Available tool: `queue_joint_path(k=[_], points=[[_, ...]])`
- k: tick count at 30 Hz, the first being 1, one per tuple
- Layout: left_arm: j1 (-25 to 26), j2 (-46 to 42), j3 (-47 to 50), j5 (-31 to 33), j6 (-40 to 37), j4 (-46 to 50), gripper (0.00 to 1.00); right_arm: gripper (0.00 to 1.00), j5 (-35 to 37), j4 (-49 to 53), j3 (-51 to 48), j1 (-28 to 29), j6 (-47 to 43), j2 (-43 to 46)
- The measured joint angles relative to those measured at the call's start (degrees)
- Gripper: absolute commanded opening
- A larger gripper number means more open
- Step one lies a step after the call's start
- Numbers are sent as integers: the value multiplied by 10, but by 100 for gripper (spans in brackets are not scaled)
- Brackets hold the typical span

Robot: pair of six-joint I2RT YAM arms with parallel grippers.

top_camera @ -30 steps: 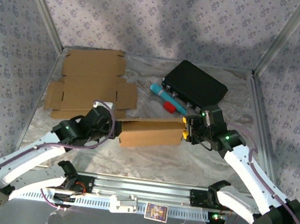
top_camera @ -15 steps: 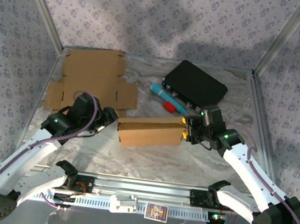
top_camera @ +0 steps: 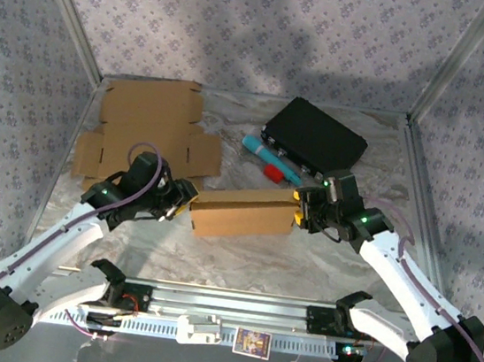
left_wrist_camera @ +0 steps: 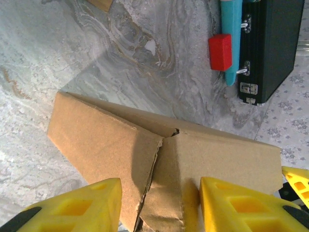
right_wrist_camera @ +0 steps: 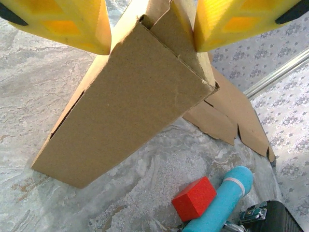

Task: Fold the paper box

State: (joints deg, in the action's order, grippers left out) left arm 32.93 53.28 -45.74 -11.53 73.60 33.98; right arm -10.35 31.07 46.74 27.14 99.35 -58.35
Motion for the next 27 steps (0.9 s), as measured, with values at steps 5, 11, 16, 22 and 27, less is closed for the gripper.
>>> queue_joint_path(k=[5,11,16,22,27], points=[[-3,-3,23,-10,-5,-28,38,48,-2,4,2,-3,-8,-10],[-4,-19,56,-18,-19,-57,32,46,-11,30,19,-9,-24,-23],[-4,-32,74,-28,-31,-71,31,43,-18,53,28,-12,-31,-28],[-6,-34,77,-33,-47,-74,23,38,-19,67,38,-13,-33,-32],[-7,-29,76,-35,-56,-79,21,33,-16,84,53,-13,-37,-40]])
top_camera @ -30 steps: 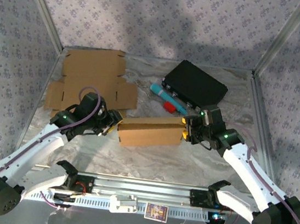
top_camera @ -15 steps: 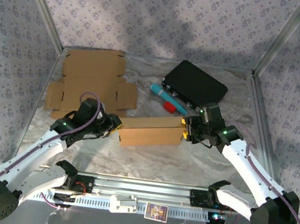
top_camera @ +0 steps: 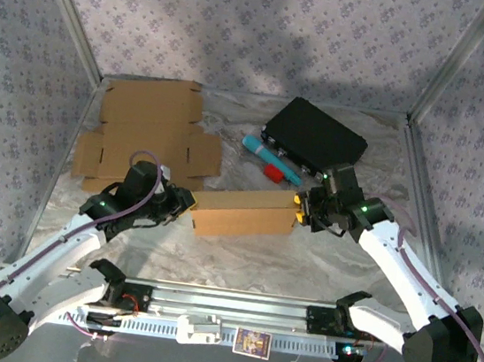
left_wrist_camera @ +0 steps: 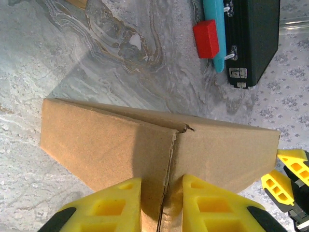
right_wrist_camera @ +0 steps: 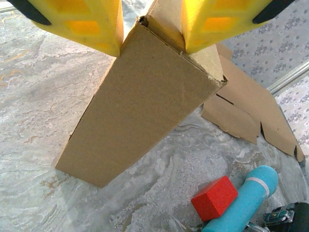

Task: Fold the paper box

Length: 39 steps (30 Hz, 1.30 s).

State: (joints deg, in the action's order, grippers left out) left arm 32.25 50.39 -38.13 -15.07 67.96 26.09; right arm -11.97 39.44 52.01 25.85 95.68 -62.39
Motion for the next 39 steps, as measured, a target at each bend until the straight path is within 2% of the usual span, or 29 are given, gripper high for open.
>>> queue_joint_path(k=[7,13,17,21,25,28,30,36,39], points=[[5,54,-27,-12,-29,-16,21,36,23,40,11,-6,0,9],[46,120,-76,-14,-68,-32,21,35,15,66,-8,-66,-26,52],[78,157,-100,-15,-90,-44,20,48,-2,109,-10,-125,-74,78],[91,177,-113,-15,-101,-53,20,62,-8,154,-10,-147,-103,100],[95,189,-122,-15,-106,-55,19,70,9,178,12,-113,-87,109],[97,193,-125,-14,-110,-56,19,74,33,176,44,-63,-46,113],[100,193,-125,-14,-110,-56,19,82,50,169,54,-21,-4,115],[103,194,-126,-13,-110,-56,18,83,76,151,48,82,136,85],[103,194,-126,-12,-110,-57,18,83,93,141,43,98,181,73]])
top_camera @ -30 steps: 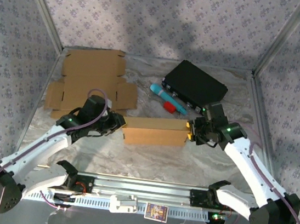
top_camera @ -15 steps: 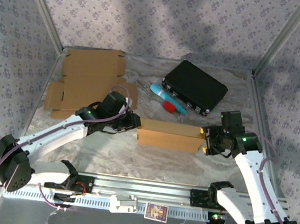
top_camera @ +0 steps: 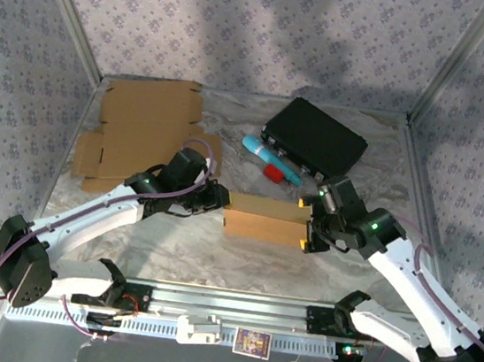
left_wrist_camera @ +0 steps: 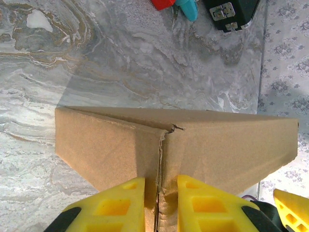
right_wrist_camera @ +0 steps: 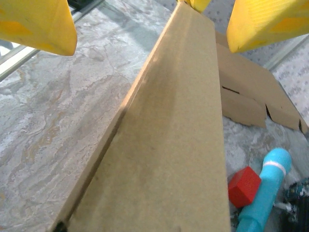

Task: Fold the paper box

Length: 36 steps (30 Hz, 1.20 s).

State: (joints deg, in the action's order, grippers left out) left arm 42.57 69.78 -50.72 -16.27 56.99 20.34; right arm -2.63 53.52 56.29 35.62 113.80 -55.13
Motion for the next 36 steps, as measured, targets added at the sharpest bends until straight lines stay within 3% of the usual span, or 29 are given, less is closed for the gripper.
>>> queue_joint_path(k=[9,14,22,28,36], points=[[13,6,0,5,-2,-13,18,78,25,-53,-46,-19,41,-26],[21,12,0,5,-7,-26,20,66,24,-75,-51,-39,37,-34],[28,26,-5,-1,-26,-34,50,51,19,-115,-93,-83,-39,12],[29,23,-16,0,-42,-7,56,47,48,-143,-154,-152,-140,101],[7,-14,-28,0,-52,19,55,48,18,-174,-233,-312,-275,220]])
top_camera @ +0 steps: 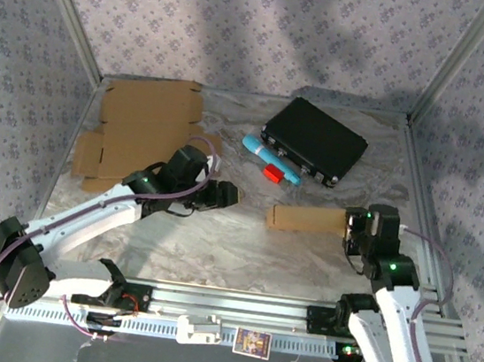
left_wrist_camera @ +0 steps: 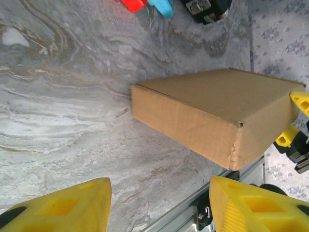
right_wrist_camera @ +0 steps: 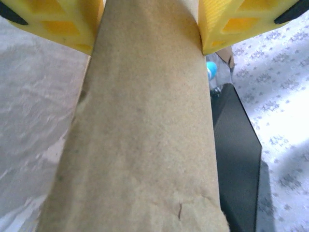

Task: Fold the paper box

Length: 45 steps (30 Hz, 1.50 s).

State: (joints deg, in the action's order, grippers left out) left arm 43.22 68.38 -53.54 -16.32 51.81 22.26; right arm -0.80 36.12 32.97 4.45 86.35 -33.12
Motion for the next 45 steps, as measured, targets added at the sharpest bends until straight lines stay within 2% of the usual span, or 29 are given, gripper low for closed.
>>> queue_joint_path(k=[2,5,10,12,18,25,27,30,33,39,42,45], points=[[-10,-9,0,0,-1,2,54,50,-15,-12,-17,-36,-24,21],[-25,-17,2,0,-1,0,53,61,-35,-47,-47,-73,-43,42],[-35,-19,11,0,-1,-10,52,79,-58,-101,-79,-88,-30,47],[-35,-19,12,0,-1,-11,50,86,-54,-59,-66,-88,-16,44],[-35,-19,12,0,-1,-16,49,86,-35,144,21,-88,-4,-2],[-39,-17,12,-2,-2,-18,49,91,-43,266,82,-78,-5,-91],[-39,-16,12,-2,-2,-18,49,87,-41,301,127,-57,-13,-129],[-43,-16,12,-3,-1,-17,48,83,-39,289,154,-20,-22,-154],[-63,-17,12,-5,-1,-13,47,83,-46,256,131,23,-11,-156],[-155,-47,14,-7,1,12,46,88,-60,156,42,138,48,-172],[-179,-57,14,-9,0,19,45,88,-63,115,10,144,66,-172],[-181,-57,14,-13,0,24,45,88,-75,90,-5,109,62,-172]])
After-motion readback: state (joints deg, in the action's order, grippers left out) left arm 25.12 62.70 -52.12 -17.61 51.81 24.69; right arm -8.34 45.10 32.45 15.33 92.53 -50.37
